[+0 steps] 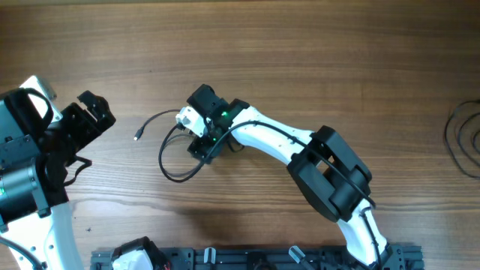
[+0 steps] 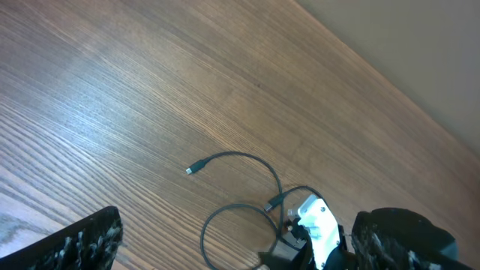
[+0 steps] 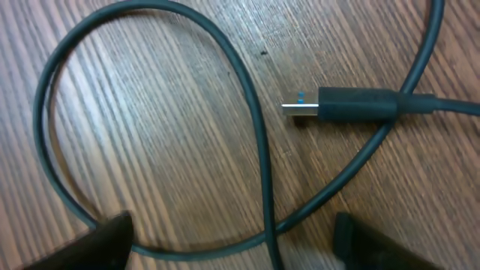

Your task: Untangle cables

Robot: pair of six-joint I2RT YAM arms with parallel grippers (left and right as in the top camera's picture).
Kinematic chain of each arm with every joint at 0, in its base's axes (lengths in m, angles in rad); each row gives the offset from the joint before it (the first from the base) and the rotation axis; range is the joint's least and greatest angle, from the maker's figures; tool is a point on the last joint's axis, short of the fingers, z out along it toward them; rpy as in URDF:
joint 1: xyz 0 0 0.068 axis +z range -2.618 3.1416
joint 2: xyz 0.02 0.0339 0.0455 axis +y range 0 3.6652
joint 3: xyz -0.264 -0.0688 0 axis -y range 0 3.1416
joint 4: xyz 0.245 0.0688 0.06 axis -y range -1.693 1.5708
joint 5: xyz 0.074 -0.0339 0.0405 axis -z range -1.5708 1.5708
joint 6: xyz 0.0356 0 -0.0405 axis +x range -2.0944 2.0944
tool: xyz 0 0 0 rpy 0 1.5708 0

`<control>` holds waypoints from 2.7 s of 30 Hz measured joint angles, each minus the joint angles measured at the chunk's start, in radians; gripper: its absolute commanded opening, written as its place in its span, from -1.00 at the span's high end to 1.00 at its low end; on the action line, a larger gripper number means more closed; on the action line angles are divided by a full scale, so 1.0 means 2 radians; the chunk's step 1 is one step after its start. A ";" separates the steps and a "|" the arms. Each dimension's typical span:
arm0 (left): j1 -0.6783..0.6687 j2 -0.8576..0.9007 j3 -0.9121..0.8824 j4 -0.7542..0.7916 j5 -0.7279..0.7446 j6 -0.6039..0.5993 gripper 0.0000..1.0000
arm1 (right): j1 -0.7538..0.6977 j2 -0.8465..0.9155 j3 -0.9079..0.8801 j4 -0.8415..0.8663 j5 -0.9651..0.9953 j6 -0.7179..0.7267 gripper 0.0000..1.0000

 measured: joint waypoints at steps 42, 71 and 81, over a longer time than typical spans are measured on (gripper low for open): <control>0.000 -0.001 0.000 -0.046 0.011 0.017 -1.00 | -0.860 -0.328 -0.004 0.105 0.148 0.369 0.91; 0.000 0.000 0.000 -0.077 0.025 0.057 -1.00 | -0.907 -0.156 -0.004 -0.218 -0.169 0.367 -0.99; 0.000 0.000 0.000 -0.098 0.028 0.057 -1.00 | -0.730 -0.156 -0.045 -0.222 0.098 0.350 0.91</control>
